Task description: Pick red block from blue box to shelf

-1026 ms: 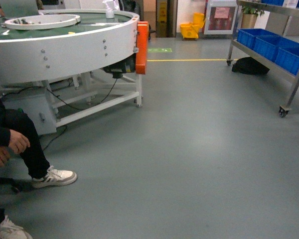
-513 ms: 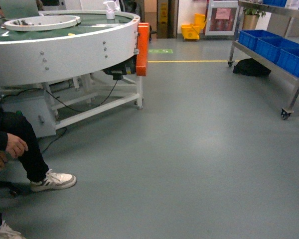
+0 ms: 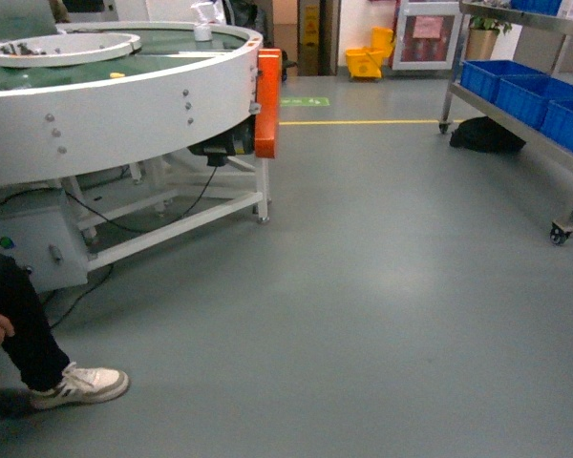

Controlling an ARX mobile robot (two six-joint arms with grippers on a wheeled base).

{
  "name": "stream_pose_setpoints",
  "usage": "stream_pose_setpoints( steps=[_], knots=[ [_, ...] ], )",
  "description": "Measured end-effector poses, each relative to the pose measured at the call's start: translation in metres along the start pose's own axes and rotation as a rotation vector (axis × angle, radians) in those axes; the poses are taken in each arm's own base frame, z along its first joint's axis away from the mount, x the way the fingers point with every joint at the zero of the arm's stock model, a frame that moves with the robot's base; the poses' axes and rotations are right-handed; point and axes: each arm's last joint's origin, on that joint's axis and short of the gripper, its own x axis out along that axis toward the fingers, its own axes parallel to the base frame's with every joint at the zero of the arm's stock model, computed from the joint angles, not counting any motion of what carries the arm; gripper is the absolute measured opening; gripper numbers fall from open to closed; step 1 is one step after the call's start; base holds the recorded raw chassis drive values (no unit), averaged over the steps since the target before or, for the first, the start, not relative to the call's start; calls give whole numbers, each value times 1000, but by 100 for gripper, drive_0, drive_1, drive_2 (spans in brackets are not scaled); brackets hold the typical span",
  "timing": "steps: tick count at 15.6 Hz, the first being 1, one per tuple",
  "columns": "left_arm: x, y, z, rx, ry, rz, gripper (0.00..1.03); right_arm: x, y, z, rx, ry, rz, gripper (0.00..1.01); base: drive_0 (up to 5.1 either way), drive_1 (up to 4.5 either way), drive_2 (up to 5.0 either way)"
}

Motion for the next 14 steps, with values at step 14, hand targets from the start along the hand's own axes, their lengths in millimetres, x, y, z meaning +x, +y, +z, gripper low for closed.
stream_pose_setpoints(
  steps=[14],
  knots=[
    [0,0,0,0,3,-3,98,0,0,0,0,1,-1,29,-170,263,-603]
  ],
)
